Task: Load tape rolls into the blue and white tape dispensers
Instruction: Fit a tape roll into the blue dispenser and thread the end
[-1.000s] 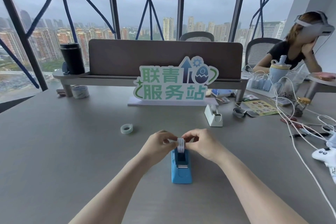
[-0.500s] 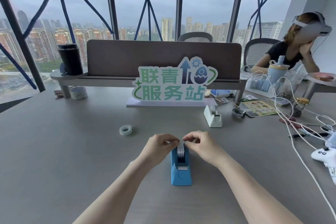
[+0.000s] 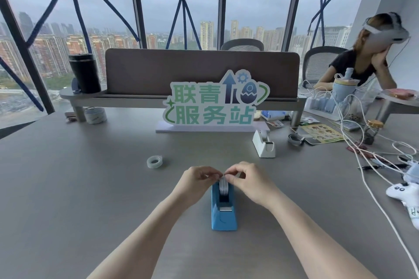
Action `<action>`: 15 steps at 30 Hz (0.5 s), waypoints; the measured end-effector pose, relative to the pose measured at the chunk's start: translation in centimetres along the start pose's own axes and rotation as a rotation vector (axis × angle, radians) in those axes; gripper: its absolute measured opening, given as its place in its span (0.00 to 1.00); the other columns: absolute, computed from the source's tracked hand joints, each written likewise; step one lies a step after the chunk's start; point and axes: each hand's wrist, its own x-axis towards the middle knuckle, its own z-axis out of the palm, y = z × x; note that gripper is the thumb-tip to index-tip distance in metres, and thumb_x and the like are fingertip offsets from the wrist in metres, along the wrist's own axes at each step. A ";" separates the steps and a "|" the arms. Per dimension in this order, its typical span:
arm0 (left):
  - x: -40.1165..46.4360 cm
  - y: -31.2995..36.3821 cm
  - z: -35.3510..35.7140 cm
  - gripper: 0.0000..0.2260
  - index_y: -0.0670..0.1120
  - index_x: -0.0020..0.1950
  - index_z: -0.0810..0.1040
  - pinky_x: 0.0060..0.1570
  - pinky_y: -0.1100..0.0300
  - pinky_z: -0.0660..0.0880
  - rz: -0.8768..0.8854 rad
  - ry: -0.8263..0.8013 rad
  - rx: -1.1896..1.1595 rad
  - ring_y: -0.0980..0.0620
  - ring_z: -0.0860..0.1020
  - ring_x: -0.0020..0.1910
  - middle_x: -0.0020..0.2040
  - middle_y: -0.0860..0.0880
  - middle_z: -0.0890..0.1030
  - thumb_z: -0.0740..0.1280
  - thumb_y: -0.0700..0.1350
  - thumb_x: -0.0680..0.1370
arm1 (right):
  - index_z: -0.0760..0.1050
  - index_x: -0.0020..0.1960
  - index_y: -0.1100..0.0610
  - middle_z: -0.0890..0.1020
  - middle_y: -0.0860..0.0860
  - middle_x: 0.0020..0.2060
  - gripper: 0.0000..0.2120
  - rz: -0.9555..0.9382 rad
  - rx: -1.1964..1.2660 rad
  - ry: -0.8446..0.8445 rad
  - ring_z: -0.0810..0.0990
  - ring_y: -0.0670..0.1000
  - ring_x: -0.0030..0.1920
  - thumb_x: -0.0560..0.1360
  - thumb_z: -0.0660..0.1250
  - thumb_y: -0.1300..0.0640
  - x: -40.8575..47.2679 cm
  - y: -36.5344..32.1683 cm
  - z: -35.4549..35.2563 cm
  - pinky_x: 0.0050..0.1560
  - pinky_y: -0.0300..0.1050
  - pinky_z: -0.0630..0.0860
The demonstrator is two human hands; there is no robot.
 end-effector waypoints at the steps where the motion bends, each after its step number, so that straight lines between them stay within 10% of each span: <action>1: 0.0 0.0 0.0 0.08 0.49 0.48 0.85 0.54 0.56 0.77 0.003 -0.002 0.009 0.54 0.82 0.48 0.47 0.51 0.86 0.67 0.42 0.76 | 0.82 0.44 0.45 0.80 0.42 0.42 0.02 -0.007 0.000 0.016 0.77 0.42 0.43 0.74 0.70 0.50 0.0 -0.1 0.0 0.47 0.44 0.74; 10: 0.1 -0.3 0.0 0.09 0.49 0.49 0.85 0.54 0.56 0.76 0.048 0.003 0.048 0.52 0.81 0.49 0.48 0.49 0.85 0.65 0.40 0.76 | 0.79 0.51 0.45 0.80 0.39 0.46 0.14 -0.249 -0.263 0.049 0.75 0.42 0.46 0.68 0.73 0.43 -2.0 -0.3 -0.6 0.45 0.45 0.76; 15: 0.0 -0.6 -0.1 0.12 0.49 0.50 0.85 0.57 0.55 0.76 0.041 -0.019 0.030 0.52 0.81 0.51 0.50 0.49 0.84 0.64 0.37 0.76 | 0.82 0.45 0.48 0.81 0.42 0.44 0.04 -0.346 -0.412 0.140 0.76 0.45 0.47 0.71 0.71 0.50 -1.9 -1.1 -0.1 0.41 0.47 0.77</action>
